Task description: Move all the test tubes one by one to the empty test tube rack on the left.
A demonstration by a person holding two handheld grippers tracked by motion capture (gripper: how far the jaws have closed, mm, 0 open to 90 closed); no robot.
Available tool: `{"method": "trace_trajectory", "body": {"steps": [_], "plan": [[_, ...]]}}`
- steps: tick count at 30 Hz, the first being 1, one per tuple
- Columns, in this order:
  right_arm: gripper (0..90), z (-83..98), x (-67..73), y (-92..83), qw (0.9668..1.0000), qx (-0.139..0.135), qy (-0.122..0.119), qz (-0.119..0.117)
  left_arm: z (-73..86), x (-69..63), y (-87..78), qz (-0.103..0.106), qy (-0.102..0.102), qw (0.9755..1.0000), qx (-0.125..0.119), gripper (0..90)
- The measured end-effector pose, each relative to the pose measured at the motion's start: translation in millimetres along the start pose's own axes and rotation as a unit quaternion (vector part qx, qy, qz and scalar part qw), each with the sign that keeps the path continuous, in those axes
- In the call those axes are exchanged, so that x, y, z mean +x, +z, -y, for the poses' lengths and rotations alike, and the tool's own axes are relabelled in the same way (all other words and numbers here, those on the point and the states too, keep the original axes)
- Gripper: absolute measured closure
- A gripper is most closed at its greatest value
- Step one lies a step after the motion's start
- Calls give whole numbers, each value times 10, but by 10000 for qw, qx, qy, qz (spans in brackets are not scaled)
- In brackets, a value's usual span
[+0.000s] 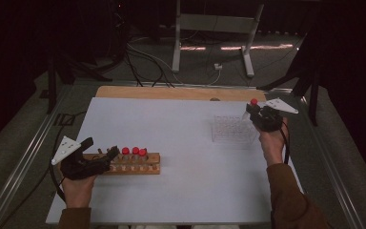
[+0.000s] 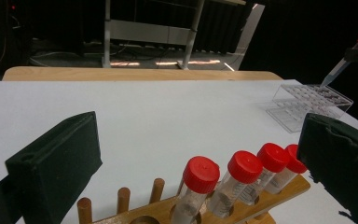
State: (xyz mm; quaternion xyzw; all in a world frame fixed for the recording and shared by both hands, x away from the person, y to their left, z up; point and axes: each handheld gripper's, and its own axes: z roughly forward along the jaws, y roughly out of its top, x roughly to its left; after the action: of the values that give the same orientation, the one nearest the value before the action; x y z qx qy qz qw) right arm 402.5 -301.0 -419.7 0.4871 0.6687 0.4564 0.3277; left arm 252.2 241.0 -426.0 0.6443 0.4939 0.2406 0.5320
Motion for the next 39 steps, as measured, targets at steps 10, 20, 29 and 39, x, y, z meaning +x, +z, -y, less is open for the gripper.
{"method": "trace_trajectory", "body": {"steps": [10,20,29,39], "plan": [[742,-30,120,-151,9992,14,-30,-397,10,1,3,-16,-8,10000,17,6],[742,51,239,-276,9966,80,-57,-816,7,-15,11,28,-21,10000,35,5],[742,151,365,-405,9934,53,-73,-1143,2,-47,26,38,-27,10000,58,5],[742,227,492,-495,9892,70,-143,-1455,-119,-208,42,94,161,9998,91,5]]}}
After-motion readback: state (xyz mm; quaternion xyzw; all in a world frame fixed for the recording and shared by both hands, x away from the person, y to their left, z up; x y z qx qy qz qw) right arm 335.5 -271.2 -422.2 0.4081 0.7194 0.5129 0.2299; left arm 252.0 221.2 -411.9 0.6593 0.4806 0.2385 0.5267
